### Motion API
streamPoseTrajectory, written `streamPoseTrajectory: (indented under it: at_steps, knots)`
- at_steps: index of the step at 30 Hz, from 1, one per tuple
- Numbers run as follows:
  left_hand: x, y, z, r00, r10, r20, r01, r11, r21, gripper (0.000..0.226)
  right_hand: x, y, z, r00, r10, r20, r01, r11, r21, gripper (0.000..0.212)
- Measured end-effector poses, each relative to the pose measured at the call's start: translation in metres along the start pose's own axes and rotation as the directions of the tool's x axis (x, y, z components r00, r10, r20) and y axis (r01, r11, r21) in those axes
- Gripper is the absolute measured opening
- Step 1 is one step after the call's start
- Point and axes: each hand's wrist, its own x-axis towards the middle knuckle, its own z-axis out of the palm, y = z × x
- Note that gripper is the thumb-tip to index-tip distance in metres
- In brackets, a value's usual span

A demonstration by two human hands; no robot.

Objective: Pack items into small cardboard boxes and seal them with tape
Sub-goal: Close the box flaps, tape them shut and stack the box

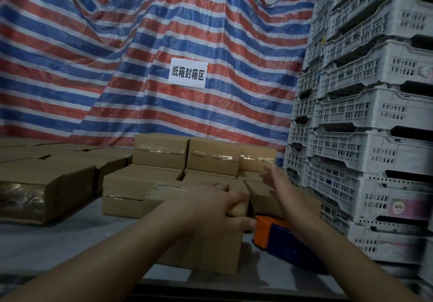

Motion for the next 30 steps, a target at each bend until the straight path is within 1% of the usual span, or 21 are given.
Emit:
streamPoseTrajectory:
  at_steps: [1,3,6,8,10,12,13,14,15,16,18,19,20,22,23,24,26,27,28,29,30]
  knots:
    - [0.000,0.000,0.000,1.000,0.005,-0.004,-0.005,1.000,0.001,0.078,0.003,-0.003,0.010,0.997,0.066,0.027,-0.069,0.988,0.140,0.061]
    - [0.001,-0.001,0.001,0.999,0.016,-0.028,-0.016,1.000,-0.001,0.084,0.006,-0.006,0.030,0.993,0.089,0.075,-0.108,0.949,0.296,0.063]
    - [0.001,-0.002,0.003,0.996,0.021,-0.081,-0.025,0.999,-0.047,0.102,0.005,0.004,0.055,0.983,0.105,0.153,-0.157,0.908,0.388,0.066]
    - [0.000,-0.005,0.004,0.996,0.023,-0.081,-0.030,0.996,-0.080,0.112,-0.001,0.013,0.067,0.981,0.086,0.174,-0.150,0.904,0.401,0.054]
    - [0.000,-0.008,0.003,0.997,0.031,-0.070,-0.041,0.990,-0.136,0.115,-0.004,0.020,0.071,0.987,0.044,0.156,-0.108,0.898,0.426,0.043]
    - [0.000,-0.011,0.000,0.998,0.044,-0.053,-0.057,0.957,-0.285,0.111,-0.005,0.021,0.072,0.991,0.055,0.123,-0.104,0.891,0.442,0.045]
    - [0.000,-0.012,-0.002,0.997,0.044,-0.062,-0.065,0.909,-0.411,0.106,-0.004,0.020,0.072,0.993,0.061,0.102,-0.099,0.895,0.434,0.051]
    - [-0.002,-0.014,-0.004,0.994,0.025,-0.103,-0.076,0.842,-0.533,0.099,-0.005,0.021,0.071,0.994,0.059,0.095,-0.094,0.904,0.418,0.061]
    - [-0.006,-0.015,-0.007,0.985,-0.020,-0.171,-0.092,0.780,-0.619,0.092,-0.006,0.020,0.071,0.993,0.058,0.107,-0.096,0.916,0.389,0.072]
    - [-0.012,-0.018,-0.009,0.963,-0.087,-0.256,-0.102,0.760,-0.642,0.085,-0.008,0.019,0.070,0.990,0.066,0.125,-0.107,0.927,0.359,0.082]
    - [-0.025,-0.030,-0.008,0.879,-0.208,-0.429,-0.087,0.814,-0.574,0.075,-0.012,0.018,0.068,0.987,0.096,0.131,-0.133,0.938,0.319,0.090]
    - [-0.032,-0.037,-0.006,0.832,-0.251,-0.495,-0.075,0.833,-0.548,0.074,-0.015,0.019,0.066,0.988,0.101,0.117,-0.132,0.944,0.303,0.092]
    - [-0.040,-0.046,-0.003,0.789,-0.301,-0.535,-0.061,0.828,-0.557,0.076,-0.017,0.019,0.064,0.990,0.098,0.102,-0.124,0.948,0.294,0.095]
    - [-0.055,-0.064,0.008,0.734,-0.439,-0.518,-0.013,0.753,-0.658,0.084,-0.025,0.022,0.059,0.990,0.088,0.106,-0.113,0.956,0.270,0.105]
    - [-0.063,-0.072,0.016,0.729,-0.497,-0.471,0.016,0.700,-0.714,0.090,-0.031,0.025,0.057,0.987,0.081,0.139,-0.115,0.962,0.249,0.109]
    - [-0.070,-0.079,0.024,0.742,-0.530,-0.411,0.034,0.642,-0.766,0.096,-0.039,0.028,0.055,0.980,0.076,0.181,-0.114,0.970,0.212,0.111]
    - [-0.082,-0.086,0.042,0.813,-0.517,-0.268,0.022,0.488,-0.873,0.102,-0.052,0.033,0.055,0.964,0.055,0.259,-0.100,0.981,0.164,0.121]
    - [-0.086,-0.084,0.049,0.850,-0.485,-0.204,-0.002,0.386,-0.923,0.099,-0.057,0.036,0.055,0.958,0.037,0.285,-0.086,0.983,0.162,0.128]
    - [-0.089,-0.082,0.055,0.879,-0.450,-0.159,-0.025,0.289,-0.957,0.092,-0.061,0.037,0.057,0.954,0.010,0.301,-0.058,0.987,0.152,0.131]
    - [-0.091,-0.080,0.059,0.892,-0.432,-0.134,-0.034,0.231,-0.972,0.084,-0.063,0.039,0.059,0.954,-0.023,0.298,-0.016,0.992,0.128,0.125]
    - [-0.090,-0.078,0.064,0.890,-0.437,-0.128,-0.038,0.209,-0.977,0.078,-0.064,0.040,0.060,0.957,-0.046,0.285,0.018,0.995,0.102,0.114]
